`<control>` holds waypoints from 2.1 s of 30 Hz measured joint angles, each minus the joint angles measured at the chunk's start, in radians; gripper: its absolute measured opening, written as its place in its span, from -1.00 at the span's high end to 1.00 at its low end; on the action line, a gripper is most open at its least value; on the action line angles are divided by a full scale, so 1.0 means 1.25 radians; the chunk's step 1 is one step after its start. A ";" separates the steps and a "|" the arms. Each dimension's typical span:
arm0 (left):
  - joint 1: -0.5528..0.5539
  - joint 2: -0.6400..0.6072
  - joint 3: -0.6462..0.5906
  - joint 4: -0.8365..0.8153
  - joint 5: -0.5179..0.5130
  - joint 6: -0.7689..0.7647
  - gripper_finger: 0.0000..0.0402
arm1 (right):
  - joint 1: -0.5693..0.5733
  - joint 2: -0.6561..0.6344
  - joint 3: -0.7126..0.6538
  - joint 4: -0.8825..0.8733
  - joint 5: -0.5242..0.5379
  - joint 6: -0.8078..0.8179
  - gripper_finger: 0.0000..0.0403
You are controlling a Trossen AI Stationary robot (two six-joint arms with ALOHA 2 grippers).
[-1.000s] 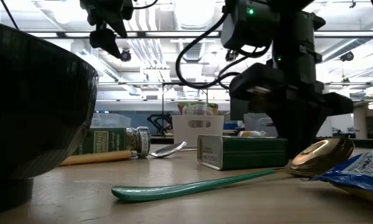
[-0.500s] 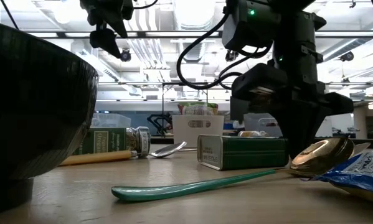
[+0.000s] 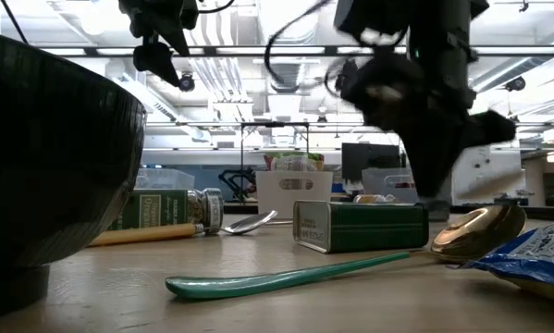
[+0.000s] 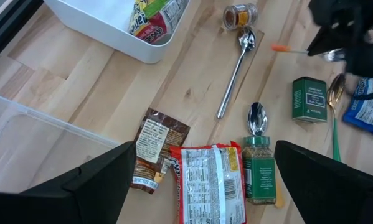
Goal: Pick & Place Food Item
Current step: Put the orange spoon into the black bin
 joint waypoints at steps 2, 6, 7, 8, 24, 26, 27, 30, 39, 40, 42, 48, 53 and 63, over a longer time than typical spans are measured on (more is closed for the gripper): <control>0.000 0.000 0.000 0.000 0.000 0.000 -0.93 | -0.007 -0.030 0.003 -0.010 0.014 -0.001 0.96; 0.000 0.000 0.000 0.000 0.000 0.000 -0.93 | -0.041 -0.100 0.001 -0.038 0.061 -0.008 0.96; 0.000 0.000 0.000 0.000 0.000 0.000 -0.93 | -0.053 -0.122 0.001 -0.047 0.073 -0.014 0.96; 0.000 0.000 0.000 0.000 0.000 0.000 -0.93 | -0.067 -0.145 0.001 -0.054 0.086 -0.021 0.96; 0.000 0.000 0.000 0.000 -0.009 -0.006 -0.93 | -0.476 -0.330 -0.001 -0.118 0.150 -0.257 0.96; 0.000 0.000 0.000 -0.001 -0.009 -0.006 -0.93 | -0.520 -0.311 -0.002 -0.119 0.148 -0.279 0.96; 0.000 0.000 0.000 -0.001 -0.009 -0.006 -0.93 | -0.537 -0.300 -0.002 -0.119 0.147 -0.291 0.96; 0.000 0.000 0.000 -0.003 -0.009 -0.006 -0.93 | -0.583 -0.264 -0.002 -0.129 0.142 -0.320 0.96; 0.000 0.000 0.000 -0.008 -0.009 -0.006 -0.93 | -0.631 -0.164 -0.002 -0.156 0.126 -0.389 0.96; 0.000 0.000 0.000 -0.008 -0.009 -0.006 -0.93 | -0.633 -0.155 -0.002 -0.156 0.126 -0.395 0.96; 0.000 0.000 0.000 -0.008 -0.009 -0.006 -0.93 | -0.637 -0.134 -0.003 -0.156 0.128 -0.401 0.96; 0.000 0.000 0.000 -0.008 -0.009 -0.006 -0.93 | -0.635 -0.085 -0.017 -0.154 0.134 -0.406 0.96; 0.000 0.000 0.000 -0.008 -0.009 -0.007 -0.93 | -0.637 -0.060 -0.022 -0.149 0.154 -0.419 0.96; 0.000 0.000 0.000 -0.006 -0.009 -0.027 -0.93 | -0.636 -0.027 -0.023 -0.121 0.174 -0.440 0.96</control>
